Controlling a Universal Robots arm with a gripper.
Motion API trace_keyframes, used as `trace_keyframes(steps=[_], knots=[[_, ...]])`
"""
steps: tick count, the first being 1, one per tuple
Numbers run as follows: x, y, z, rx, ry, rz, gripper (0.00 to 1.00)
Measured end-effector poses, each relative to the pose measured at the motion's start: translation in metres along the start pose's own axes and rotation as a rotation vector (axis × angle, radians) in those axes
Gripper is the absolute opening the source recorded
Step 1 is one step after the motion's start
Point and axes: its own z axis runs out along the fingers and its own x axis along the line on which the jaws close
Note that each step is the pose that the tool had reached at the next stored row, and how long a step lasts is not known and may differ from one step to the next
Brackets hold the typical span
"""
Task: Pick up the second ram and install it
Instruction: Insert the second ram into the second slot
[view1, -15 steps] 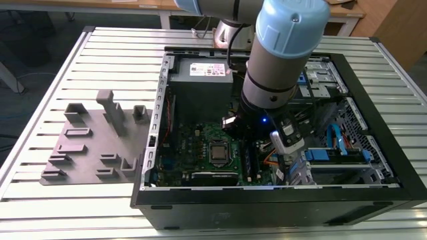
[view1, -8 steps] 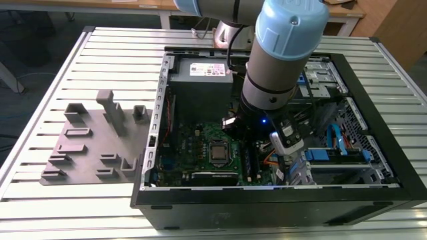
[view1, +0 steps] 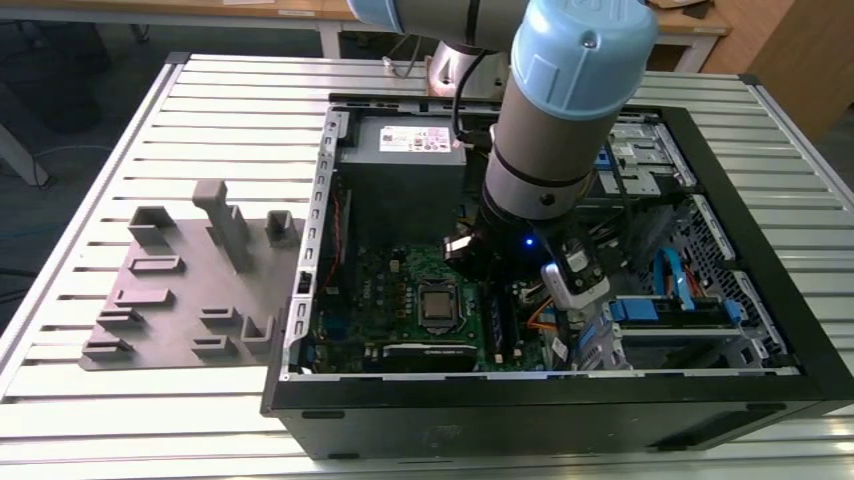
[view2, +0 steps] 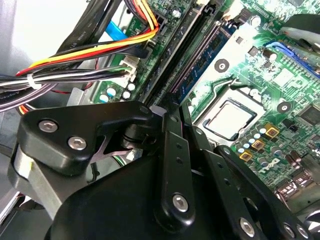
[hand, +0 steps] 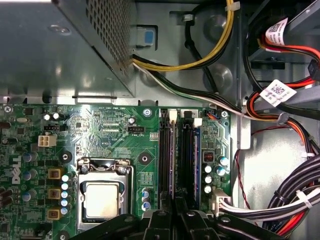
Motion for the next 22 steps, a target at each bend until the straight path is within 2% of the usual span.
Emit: trace_keyframes(steps=[16, 22], knots=[[0.0001, -0.0001, 0.0030, 0.0003, 0.0000, 0.000, 0.11], [-0.0002, -0.0003, 0.0064, 0.0004, 0.0001, 0.000, 0.11]])
